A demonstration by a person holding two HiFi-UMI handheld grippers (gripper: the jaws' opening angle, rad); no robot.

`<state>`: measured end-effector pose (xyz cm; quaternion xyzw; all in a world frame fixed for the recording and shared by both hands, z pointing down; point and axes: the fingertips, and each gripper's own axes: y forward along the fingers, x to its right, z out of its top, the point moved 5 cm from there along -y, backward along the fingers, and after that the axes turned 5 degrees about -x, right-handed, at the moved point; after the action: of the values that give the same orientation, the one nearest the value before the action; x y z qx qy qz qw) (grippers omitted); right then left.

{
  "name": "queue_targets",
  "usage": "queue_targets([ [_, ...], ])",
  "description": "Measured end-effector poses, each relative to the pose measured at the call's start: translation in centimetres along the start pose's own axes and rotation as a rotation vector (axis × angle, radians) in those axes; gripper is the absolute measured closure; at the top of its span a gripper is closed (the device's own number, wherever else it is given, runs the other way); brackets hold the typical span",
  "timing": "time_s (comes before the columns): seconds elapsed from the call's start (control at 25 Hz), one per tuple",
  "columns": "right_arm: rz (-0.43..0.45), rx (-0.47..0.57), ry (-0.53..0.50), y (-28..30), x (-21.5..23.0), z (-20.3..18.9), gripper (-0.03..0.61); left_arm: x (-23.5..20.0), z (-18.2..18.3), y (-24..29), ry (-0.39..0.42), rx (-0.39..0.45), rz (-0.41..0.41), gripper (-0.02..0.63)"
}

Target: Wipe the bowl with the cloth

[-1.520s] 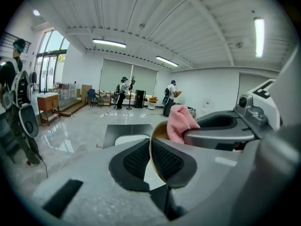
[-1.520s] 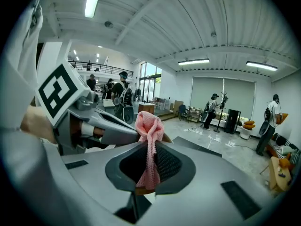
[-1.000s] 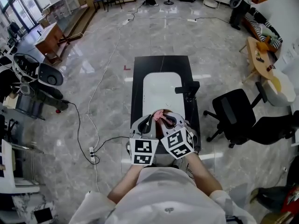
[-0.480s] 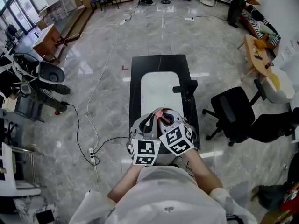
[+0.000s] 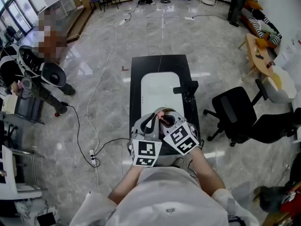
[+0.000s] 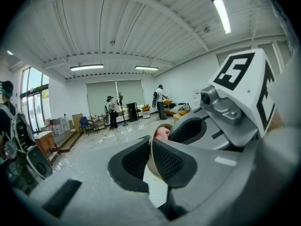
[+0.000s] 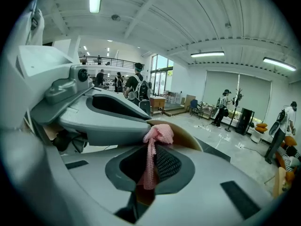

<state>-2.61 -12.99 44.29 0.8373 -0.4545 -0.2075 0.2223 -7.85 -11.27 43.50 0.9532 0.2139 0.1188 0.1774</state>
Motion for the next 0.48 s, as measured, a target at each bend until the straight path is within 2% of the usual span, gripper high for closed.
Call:
queue_targets([
  [0.32, 0.05, -0.042, -0.119, 0.0, -0.6, -0.2, 0.552, -0.3, 0.3, 0.2, -0.017, -0.003, -0.015, 0.588],
  [0.48, 0.076, -0.134, -0.223, 0.5, -1.4, -1.5, 0.552, -0.3, 0.7, 0.1, -0.009, 0.009, -0.017, 0.588],
])
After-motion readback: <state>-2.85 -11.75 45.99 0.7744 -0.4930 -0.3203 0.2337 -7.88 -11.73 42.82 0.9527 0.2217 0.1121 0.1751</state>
